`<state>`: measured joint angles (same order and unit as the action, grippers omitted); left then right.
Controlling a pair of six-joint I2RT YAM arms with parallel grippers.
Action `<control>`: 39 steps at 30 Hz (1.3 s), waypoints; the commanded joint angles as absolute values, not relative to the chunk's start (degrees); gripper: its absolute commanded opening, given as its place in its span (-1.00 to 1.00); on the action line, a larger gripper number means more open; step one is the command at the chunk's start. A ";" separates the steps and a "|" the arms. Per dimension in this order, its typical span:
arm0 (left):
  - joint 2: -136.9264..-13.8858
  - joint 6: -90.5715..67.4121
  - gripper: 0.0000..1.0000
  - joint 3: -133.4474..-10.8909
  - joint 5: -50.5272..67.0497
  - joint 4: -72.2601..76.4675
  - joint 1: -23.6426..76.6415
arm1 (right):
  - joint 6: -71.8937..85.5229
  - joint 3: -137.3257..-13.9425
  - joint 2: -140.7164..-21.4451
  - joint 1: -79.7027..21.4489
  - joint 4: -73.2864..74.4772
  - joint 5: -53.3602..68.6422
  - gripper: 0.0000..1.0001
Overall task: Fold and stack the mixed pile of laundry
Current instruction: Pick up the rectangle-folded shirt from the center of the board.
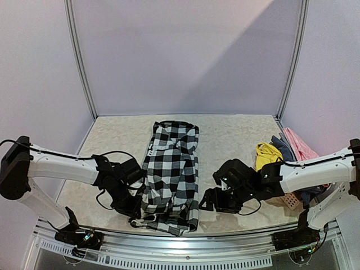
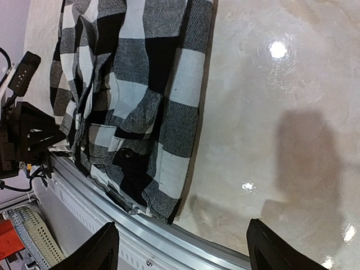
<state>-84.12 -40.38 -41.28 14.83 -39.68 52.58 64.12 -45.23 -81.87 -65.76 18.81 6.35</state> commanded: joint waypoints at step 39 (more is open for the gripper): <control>-82.38 -62.93 -1.00 -28.27 15.01 -6.46 67.06 | 69.46 -25.83 -68.93 -71.23 7.62 2.29 0.53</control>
<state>-81.78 -62.65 -29.39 15.59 -6.33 65.84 68.82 -26.81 -67.29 -70.87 12.14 2.07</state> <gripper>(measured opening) 0.024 0.773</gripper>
